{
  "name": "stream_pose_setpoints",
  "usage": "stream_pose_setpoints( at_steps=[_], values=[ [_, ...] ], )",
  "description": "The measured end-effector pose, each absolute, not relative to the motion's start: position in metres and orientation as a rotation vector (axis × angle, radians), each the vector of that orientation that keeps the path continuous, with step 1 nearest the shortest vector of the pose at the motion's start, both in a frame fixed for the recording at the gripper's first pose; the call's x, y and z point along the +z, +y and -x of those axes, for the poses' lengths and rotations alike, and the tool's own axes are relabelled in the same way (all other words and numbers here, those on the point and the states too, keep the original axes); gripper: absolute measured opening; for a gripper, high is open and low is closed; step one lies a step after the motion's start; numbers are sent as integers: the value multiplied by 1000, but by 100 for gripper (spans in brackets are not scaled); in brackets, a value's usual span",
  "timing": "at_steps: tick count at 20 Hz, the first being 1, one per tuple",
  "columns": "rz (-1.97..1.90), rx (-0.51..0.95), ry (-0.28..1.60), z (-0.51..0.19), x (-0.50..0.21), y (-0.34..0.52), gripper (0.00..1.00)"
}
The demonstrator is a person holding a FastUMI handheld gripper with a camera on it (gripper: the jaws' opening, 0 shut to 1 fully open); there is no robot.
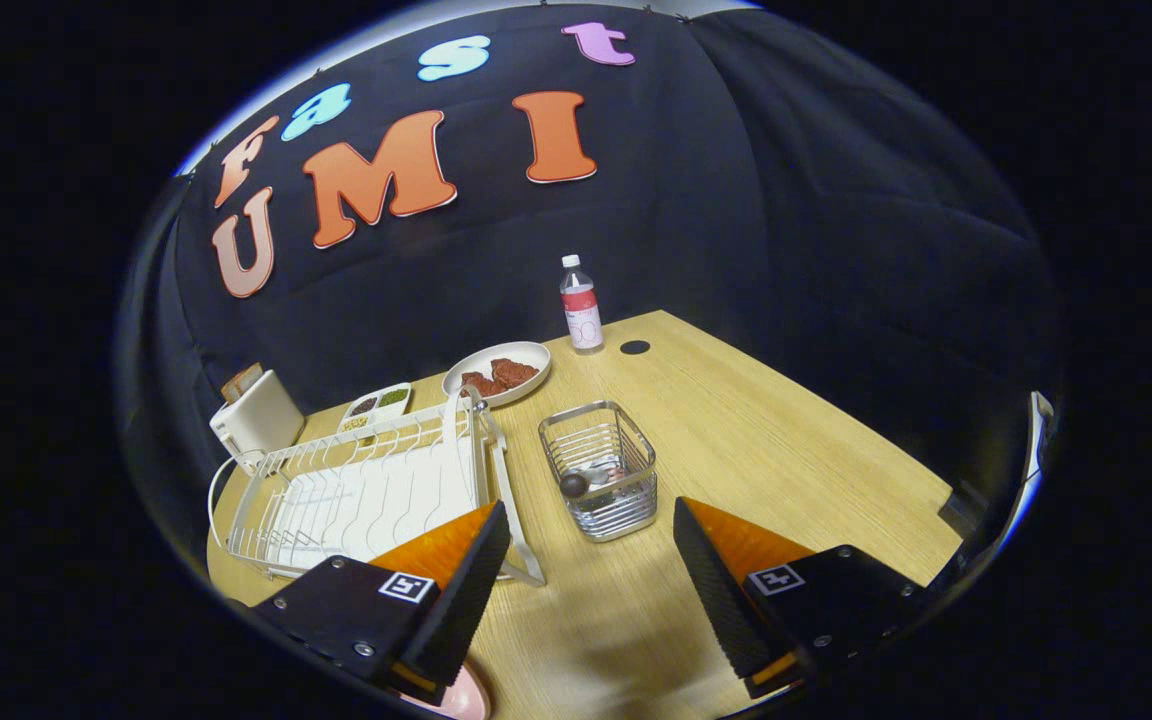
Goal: Take the plate from the dish rack, then take the spoon from the basket and place it into the plate.
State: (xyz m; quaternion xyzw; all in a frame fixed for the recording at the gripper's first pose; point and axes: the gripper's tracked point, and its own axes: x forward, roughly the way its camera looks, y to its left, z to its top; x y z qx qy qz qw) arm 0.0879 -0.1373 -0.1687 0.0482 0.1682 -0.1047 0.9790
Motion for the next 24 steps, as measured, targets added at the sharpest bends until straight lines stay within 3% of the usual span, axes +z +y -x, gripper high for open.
stream_pose_setpoints(
  at_steps=[6,8,10,15,19,24],
  values=[
    [-52,-174,312,-116,-172,-141,93],
    [-35,-161,303,-123,-172,-142,85],
    [-24,-154,307,-127,-175,-142,72],
    [-37,-158,328,-132,-178,-144,14],
    [0,-160,308,-127,-162,-144,6],
    [23,-160,258,-112,-128,-140,6]
  ],
)
